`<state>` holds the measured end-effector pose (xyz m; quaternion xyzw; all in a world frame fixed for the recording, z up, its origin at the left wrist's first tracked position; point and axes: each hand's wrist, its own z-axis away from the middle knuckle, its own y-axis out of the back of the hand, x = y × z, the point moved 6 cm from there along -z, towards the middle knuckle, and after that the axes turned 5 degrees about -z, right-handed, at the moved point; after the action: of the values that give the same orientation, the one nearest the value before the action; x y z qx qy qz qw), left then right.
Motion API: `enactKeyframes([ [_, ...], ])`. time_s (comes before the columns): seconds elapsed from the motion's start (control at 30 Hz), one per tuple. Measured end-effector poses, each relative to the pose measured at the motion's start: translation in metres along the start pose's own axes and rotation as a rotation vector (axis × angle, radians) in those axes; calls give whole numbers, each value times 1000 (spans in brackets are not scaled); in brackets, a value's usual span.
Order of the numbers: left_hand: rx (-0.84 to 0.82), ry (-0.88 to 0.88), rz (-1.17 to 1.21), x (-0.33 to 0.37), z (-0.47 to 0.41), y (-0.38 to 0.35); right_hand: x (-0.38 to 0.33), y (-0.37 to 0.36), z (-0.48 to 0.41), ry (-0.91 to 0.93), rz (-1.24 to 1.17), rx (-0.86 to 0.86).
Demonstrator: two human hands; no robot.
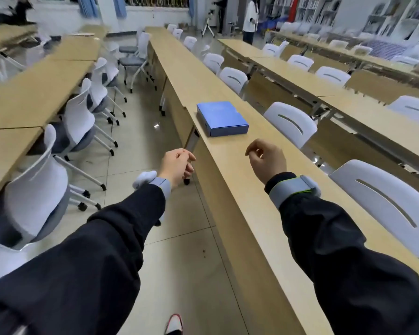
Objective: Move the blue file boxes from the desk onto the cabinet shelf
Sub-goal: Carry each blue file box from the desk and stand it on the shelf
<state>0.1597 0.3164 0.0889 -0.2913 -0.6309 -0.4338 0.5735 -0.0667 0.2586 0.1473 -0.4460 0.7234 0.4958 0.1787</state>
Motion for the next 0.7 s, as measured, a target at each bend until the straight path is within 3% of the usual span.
enactKeyframes([
  [0.17, -71, 57, -50, -25, -105, -29, 58, -60, -80, -109, 25, -34],
  [0.7, -167, 229, -87, -54, -396, -47, 143, -210, -326, -247, 43, -115],
])
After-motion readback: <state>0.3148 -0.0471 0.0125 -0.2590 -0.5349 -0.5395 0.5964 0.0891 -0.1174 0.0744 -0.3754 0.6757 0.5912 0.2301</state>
